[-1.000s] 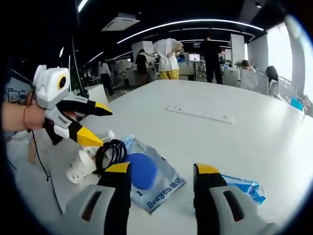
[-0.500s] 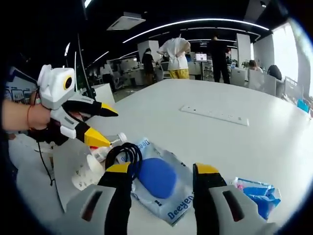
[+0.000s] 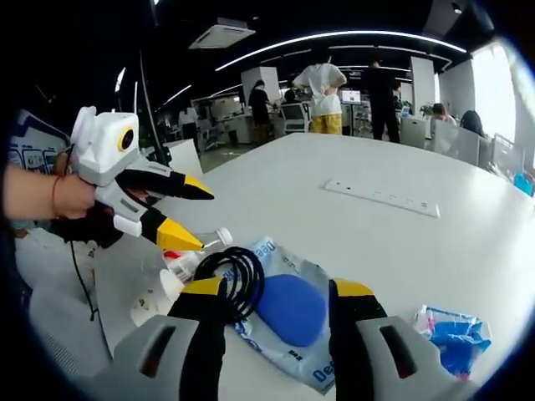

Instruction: Arrange the tabletop items into an orderly group along one side of the table until the central work area is clear of visible clutter.

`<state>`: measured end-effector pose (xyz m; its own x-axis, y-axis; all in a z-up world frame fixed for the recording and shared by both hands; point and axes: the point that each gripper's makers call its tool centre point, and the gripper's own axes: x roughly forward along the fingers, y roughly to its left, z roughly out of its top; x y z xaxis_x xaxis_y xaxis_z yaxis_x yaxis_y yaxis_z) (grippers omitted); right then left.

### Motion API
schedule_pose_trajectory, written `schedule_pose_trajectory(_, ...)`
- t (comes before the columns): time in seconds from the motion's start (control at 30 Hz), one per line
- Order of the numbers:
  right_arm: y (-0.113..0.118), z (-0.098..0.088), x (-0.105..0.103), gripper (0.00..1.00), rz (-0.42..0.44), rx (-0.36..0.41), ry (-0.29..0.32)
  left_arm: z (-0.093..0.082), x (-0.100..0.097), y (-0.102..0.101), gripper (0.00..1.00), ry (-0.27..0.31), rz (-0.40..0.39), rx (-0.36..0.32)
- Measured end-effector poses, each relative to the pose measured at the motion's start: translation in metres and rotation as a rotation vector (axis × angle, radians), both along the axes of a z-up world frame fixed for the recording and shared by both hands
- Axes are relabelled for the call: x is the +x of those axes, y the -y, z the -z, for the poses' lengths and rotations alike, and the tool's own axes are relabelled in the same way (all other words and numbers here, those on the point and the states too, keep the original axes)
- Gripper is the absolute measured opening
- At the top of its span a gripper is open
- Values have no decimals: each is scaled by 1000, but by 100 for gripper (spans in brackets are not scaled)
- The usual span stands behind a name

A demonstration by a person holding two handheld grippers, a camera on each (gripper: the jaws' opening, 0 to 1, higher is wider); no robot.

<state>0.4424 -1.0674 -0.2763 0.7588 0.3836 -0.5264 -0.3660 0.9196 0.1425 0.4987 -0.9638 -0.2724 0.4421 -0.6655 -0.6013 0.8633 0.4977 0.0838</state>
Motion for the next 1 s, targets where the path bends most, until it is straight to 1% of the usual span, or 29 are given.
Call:
schedule_pose_trajectory(0.33, -19, 5, 1, 45, -12, 2, -13, 8, 3, -8, 45, 2, 39, 34)
schedule_pose_trajectory(0.57, -29, 13, 2, 44, -18, 0, -29, 20, 2, -13, 43, -1, 66, 69)
schedule_pose_trajectory(0.77, -33, 22, 3, 41, -20, -4, -45, 25, 0, -14, 41, -5, 79, 80)
schedule_pose_trajectory(1.0, -36, 28, 3, 38, -15, -2, -55, 30, -3, -12, 39, -8, 99, 89)
